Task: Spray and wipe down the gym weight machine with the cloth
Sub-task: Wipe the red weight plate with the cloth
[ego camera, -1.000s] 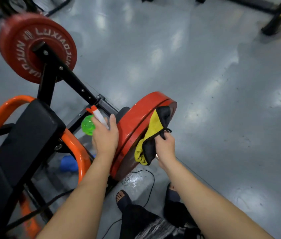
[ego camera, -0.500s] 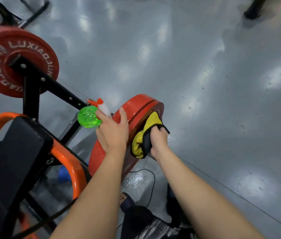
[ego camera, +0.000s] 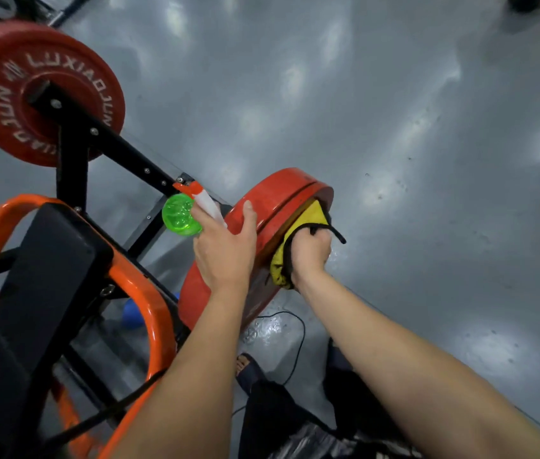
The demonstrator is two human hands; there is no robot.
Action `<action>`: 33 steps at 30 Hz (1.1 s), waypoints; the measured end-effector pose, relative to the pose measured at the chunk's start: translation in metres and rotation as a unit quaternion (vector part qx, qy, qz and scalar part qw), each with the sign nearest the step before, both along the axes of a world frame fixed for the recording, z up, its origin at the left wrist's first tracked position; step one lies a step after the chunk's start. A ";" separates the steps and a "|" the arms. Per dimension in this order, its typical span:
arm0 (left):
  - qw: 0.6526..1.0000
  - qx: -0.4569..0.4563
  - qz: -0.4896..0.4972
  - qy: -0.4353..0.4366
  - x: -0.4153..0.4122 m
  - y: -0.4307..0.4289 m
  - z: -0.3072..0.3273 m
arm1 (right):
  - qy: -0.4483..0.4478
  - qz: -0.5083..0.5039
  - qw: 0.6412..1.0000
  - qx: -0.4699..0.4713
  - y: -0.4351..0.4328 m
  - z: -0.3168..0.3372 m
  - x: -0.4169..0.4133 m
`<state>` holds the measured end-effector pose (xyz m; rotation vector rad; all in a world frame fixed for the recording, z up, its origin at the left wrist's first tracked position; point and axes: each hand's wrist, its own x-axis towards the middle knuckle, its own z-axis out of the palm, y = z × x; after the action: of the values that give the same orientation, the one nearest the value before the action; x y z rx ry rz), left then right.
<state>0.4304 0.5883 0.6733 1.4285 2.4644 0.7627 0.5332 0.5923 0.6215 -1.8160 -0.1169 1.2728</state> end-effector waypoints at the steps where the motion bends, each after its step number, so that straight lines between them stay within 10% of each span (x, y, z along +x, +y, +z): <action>1: 1.000 0.004 -0.001 0.000 -0.001 -0.001 -0.001 | -0.045 0.019 0.999 0.017 0.002 0.012 0.003; 7: 1.000 0.014 0.000 0.002 -0.004 -0.006 -0.004 | -0.198 0.063 0.966 0.152 0.001 0.031 -0.011; 16: 0.999 0.008 0.021 -0.027 -0.007 -0.009 -0.002 | 0.018 0.018 0.998 -0.061 0.055 -0.092 0.034; 33: 0.984 0.063 0.059 -0.153 -0.066 -0.090 -0.030 | 0.052 0.067 0.996 -0.029 -0.016 0.020 -0.002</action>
<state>0.3639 0.4987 0.6430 1.1095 2.3111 1.0912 0.5310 0.5767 0.6417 -1.8111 -0.1468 1.4763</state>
